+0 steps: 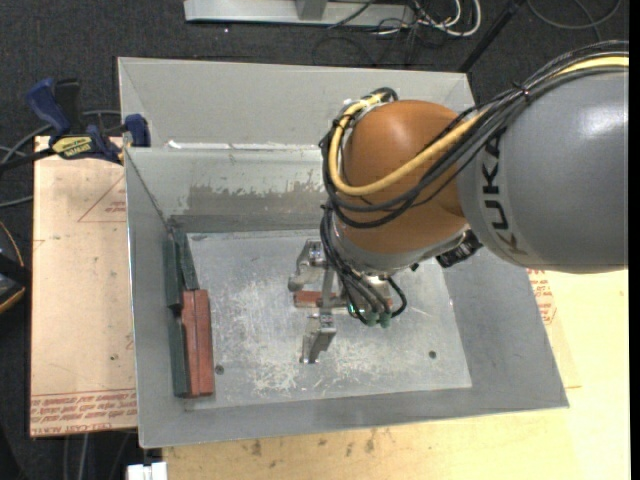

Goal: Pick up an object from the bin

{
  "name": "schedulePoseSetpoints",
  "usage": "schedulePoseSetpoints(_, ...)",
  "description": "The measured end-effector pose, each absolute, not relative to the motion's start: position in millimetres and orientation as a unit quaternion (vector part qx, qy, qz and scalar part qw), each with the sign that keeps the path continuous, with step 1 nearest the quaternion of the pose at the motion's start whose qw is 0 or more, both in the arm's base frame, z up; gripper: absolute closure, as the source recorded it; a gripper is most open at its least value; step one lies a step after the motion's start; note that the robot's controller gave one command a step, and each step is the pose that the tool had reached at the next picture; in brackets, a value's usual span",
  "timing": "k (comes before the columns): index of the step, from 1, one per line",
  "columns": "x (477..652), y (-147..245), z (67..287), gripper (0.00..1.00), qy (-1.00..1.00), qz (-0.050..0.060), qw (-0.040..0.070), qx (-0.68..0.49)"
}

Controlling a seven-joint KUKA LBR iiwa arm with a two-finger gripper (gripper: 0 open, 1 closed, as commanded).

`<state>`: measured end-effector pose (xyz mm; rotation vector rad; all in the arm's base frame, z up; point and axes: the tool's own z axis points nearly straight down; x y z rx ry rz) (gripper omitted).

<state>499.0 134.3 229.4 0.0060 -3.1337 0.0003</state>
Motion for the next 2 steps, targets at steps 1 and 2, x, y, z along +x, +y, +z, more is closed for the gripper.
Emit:
schedulePoseSetpoints(1,500.8,133.6,233.4,0.00,-1.000,-0.001,0.000,0.000)
schedulePoseSetpoints(2,556.5,112.8,179.4,0.00,-0.999,-0.002,-0.005,-0.031)
